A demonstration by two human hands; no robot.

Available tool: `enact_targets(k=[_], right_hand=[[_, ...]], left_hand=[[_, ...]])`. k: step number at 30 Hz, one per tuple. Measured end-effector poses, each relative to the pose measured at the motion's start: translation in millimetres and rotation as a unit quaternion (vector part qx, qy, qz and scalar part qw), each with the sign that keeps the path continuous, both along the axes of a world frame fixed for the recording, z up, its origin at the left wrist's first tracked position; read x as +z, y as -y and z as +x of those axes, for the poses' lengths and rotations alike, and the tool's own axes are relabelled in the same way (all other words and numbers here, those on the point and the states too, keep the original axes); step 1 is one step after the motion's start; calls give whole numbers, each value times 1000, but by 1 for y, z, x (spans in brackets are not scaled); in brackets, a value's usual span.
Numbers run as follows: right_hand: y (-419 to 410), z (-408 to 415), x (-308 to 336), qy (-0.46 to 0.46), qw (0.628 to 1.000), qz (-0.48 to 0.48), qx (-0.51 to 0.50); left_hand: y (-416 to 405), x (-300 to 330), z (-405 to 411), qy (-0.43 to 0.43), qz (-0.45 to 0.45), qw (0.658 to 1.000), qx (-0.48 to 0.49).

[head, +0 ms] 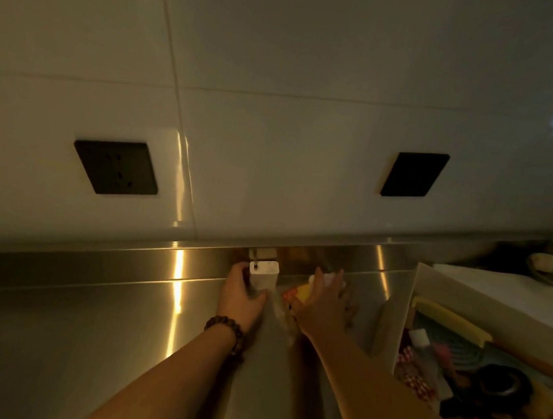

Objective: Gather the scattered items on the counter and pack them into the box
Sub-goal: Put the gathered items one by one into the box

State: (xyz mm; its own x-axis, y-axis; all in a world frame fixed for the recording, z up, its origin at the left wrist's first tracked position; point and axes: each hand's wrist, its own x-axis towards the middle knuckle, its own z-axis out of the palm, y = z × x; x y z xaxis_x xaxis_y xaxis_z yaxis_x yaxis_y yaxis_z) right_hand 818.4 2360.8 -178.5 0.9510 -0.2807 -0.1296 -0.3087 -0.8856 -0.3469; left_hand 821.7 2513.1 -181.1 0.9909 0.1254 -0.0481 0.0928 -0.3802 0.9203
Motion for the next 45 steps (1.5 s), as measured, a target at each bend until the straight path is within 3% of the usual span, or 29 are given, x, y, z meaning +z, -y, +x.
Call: enact_targets(k=[6,10,14,18,23,31,36,40,45], right_hand=[[-5,-7,-9,17,999,5,30],[-9,-17,-7,19,995,-23,95],[-12,-32,2,82,991,27,102],[-7,-42,36,114,986,68,100],[46,-56,99,244,963,32,108],[212,-120,148,229,966,-113,30],[293,-193,150,187,969,-163,6],[328,-234,145,226,960,1,-166],[361,-260,128,202,962,4,-184]], left_hand=[[1,-9,10,15,55,998,13],[3,-6,2,12,36,999,16],[0,5,-15,13,0,1000,23],[-2,35,-26,37,22,999,25],[31,97,-29,107,66,992,10],[158,153,-68,148,69,977,-136],[245,154,-103,109,104,945,-291],[313,141,-132,68,132,930,-336],[369,119,-149,12,189,923,-336]])
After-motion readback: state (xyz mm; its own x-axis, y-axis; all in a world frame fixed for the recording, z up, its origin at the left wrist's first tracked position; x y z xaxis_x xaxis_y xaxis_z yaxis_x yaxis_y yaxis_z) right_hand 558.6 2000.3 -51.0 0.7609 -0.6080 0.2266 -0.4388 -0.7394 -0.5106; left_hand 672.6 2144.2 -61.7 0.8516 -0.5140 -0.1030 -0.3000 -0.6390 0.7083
